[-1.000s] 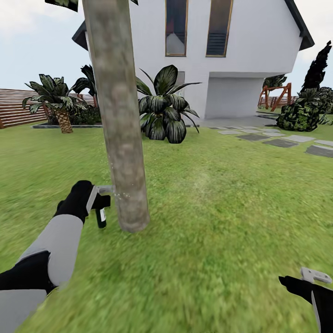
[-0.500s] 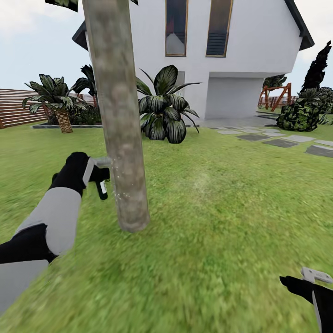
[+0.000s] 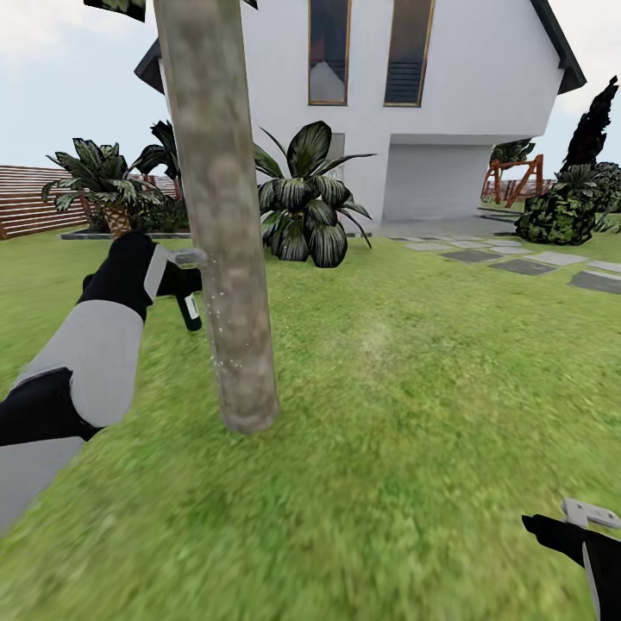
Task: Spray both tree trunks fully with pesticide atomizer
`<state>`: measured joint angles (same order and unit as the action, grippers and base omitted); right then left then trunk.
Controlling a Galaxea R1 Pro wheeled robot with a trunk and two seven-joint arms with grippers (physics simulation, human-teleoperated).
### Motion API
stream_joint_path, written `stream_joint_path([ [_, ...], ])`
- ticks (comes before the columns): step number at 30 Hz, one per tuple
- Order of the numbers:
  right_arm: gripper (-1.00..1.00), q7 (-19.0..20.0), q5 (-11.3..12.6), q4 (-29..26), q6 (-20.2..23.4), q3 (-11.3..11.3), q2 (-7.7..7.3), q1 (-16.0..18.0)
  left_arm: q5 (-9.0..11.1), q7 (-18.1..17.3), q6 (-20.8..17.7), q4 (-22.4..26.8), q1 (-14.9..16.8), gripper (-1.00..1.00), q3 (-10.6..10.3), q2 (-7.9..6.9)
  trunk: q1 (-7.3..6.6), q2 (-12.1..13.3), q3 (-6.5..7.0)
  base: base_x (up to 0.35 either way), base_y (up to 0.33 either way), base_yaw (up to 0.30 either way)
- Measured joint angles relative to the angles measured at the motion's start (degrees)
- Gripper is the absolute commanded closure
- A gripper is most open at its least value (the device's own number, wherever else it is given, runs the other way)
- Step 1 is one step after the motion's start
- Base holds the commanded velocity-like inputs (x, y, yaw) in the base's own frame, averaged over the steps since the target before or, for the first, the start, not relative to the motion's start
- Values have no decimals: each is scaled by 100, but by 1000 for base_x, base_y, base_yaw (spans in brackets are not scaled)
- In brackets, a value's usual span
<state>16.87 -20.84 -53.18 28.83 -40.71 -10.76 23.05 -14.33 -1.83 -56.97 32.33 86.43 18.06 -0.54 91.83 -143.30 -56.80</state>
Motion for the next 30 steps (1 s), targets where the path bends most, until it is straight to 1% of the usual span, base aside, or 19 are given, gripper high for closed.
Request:
stream_joint_path([
  [3,-100,0,0,0,0,0,-1,0,-2,0,1,-133,70,100,0,-7,1,1,-1,0,0,0],
  [5,-100,0,0,0,0,0,-7,0,-29,0,2,-189,85,100,3,-55,1,1,-1,0,0,0],
  [7,-100,0,0,0,0,0,-7,1,-38,1,2,-209,87,100,4,-164,1,1,-1,0,0,0],
  [9,-100,0,0,0,0,0,-5,0,-44,1,2,-351,87,100,5,-314,1,1,-1,0,0,0],
  [10,-100,0,0,0,0,0,-4,1,-48,1,2,-467,87,100,4,-424,1,1,-1,0,0,0],
  [12,-100,0,0,0,0,0,0,1,-9,0,2,-545,88,100,4,-499,1,1,-1,0,0,0],
  [14,-100,0,0,0,0,0,0,2,1,0,4,-587,88,100,1,-513,1,1,-1,0,0,0],
  [17,-100,0,0,0,0,0,1,2,15,0,22,-1064,87,100,-19,-506,1,1,-1,0,0,0],
  [24,-100,0,0,-1,0,0,1,2,6,-2,39,-1225,47,100,-16,-504,1,1,-1,0,0,0],
  [26,-100,0,0,-6,0,0,1,0,12,-7,50,-1536,30,100,-13,-515,1,1,-1,0,0,0],
  [30,-100,0,-1,-8,0,0,-2,0,23,-15,79,-1916,27,100,-9,-506,1,1,-1,0,0,100],
])
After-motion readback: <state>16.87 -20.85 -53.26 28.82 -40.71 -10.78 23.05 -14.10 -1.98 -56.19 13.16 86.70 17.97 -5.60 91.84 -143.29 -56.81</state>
